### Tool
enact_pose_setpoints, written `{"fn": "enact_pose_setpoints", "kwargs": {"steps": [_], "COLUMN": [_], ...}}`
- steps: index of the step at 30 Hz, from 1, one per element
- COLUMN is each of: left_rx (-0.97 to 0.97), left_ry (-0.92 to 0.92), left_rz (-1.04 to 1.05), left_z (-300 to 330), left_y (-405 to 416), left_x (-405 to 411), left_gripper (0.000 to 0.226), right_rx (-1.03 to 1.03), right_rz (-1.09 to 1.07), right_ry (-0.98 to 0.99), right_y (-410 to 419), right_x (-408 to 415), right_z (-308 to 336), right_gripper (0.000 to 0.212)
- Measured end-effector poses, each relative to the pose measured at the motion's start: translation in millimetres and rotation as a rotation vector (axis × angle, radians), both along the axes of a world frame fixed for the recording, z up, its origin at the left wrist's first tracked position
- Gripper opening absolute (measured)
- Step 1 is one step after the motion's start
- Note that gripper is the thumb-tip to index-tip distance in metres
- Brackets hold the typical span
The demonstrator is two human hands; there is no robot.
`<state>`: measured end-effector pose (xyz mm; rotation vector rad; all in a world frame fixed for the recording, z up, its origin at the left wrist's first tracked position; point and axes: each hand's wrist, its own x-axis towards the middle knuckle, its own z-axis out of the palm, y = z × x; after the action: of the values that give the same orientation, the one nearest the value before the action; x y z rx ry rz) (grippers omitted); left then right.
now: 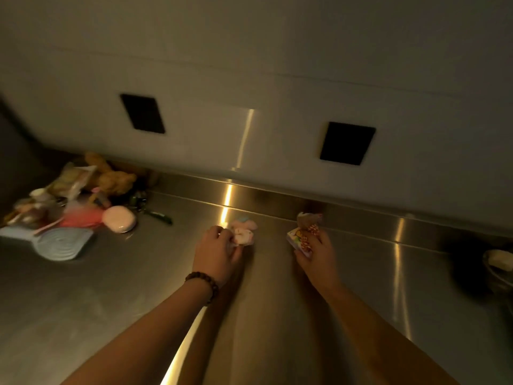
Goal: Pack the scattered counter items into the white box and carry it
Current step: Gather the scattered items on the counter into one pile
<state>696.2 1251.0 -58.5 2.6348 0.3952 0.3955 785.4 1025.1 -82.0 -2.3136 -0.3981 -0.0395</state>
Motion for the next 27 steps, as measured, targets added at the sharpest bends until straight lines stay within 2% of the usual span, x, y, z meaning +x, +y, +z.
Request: {"fn": "enact_pose_setpoints", "kwargs": {"steps": [3, 10, 21, 27], "left_rx": [-0.006, 0.03, 0.066, 0.049], "left_ry": [-0.041, -0.067, -0.052, -0.049], "left_rz": [0.082, 0.248, 0.343, 0.382], "left_z": [11, 31, 17, 3], "left_y": [28, 118, 290, 357], "left_x": [-29, -91, -150, -146], "left_gripper": [0.03, 0.028, 0.031, 0.03], "right_rx": [0.061, 0.045, -0.061, -0.139], "right_rz": [0.122, 0.327, 0.466, 0.425], "right_ry": [-0.007, 0.012, -0.039, -0.088], "right_y": [44, 149, 351, 442], "right_x": [-23, -76, -134, -145], "right_z": [15, 30, 19, 3], "right_gripper": [0.05, 0.046, 0.047, 0.048]}}
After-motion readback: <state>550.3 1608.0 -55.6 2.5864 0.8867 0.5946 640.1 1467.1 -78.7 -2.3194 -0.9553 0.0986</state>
